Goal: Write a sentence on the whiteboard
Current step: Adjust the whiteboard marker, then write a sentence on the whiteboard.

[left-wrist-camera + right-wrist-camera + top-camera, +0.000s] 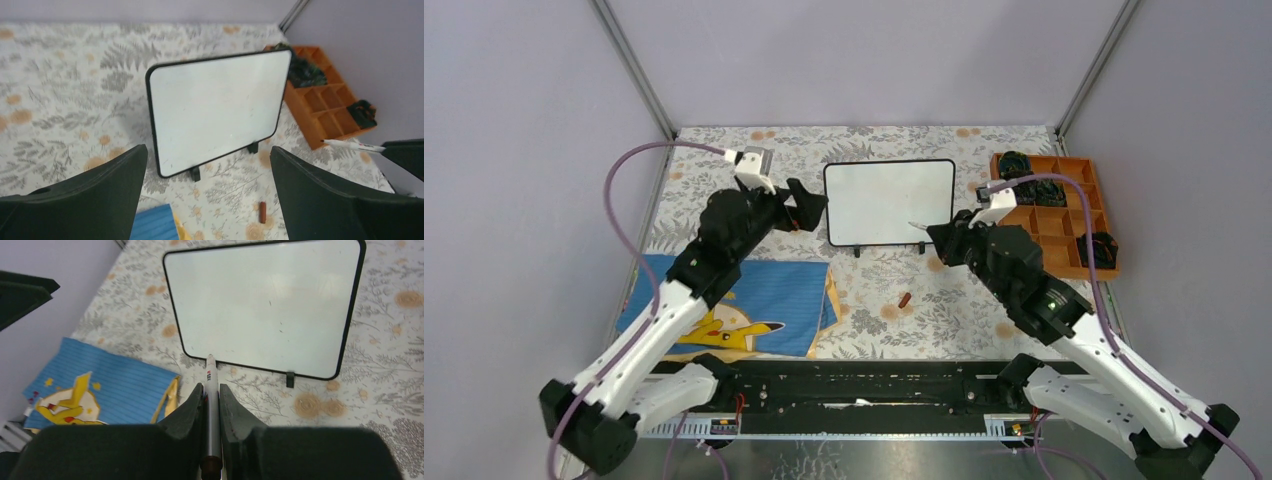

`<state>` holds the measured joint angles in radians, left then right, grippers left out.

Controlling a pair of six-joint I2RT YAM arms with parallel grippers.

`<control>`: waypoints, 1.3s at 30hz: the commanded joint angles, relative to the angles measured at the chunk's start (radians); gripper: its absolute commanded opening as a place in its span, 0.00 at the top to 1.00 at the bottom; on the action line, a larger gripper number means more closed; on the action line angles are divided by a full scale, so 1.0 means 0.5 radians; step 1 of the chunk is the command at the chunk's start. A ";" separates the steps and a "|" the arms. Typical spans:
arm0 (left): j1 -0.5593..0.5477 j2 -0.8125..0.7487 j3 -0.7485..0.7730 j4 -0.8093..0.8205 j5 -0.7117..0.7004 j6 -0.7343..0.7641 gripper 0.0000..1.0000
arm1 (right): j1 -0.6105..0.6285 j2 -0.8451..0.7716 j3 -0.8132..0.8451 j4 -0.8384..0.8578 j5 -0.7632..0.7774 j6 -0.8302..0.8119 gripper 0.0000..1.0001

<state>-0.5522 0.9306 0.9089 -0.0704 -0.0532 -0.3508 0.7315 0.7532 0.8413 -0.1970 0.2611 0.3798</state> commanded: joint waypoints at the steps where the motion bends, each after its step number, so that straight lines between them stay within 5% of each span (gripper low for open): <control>1: 0.301 0.238 0.006 0.162 0.766 -0.190 0.02 | 0.004 0.066 -0.041 0.140 0.119 -0.059 1.00; 7: 0.647 0.554 -0.118 0.793 1.193 -0.485 0.01 | 0.004 0.065 -0.138 0.277 0.079 -0.072 1.00; 11: 0.714 0.705 -0.195 0.984 0.997 -0.521 0.01 | 0.004 0.022 -0.197 0.336 0.030 -0.073 1.00; 15: 0.724 0.772 -0.486 1.537 0.645 -0.744 0.01 | 0.004 0.015 -0.221 0.345 0.012 -0.049 1.00; 22: 0.809 1.052 -0.446 1.629 1.394 -0.535 0.01 | 0.004 -0.005 -0.237 0.341 -0.040 -0.070 1.00; 28: 0.788 1.101 -0.500 1.665 1.342 -0.447 0.01 | 0.004 0.080 -0.251 0.374 -0.100 -0.084 1.00; 32: 0.791 1.342 -0.316 1.735 1.613 -0.476 0.03 | 0.004 0.202 -0.237 0.500 -0.184 -0.085 1.00; 39: 0.910 1.717 -0.356 2.431 1.850 -0.820 0.08 | 0.014 0.282 -0.271 0.644 -0.194 -0.079 1.00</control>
<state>-0.1436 1.7187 0.7532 0.8436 0.7742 -0.6533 0.7315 0.8864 0.7021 0.0212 0.1802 0.3523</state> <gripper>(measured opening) 0.925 0.169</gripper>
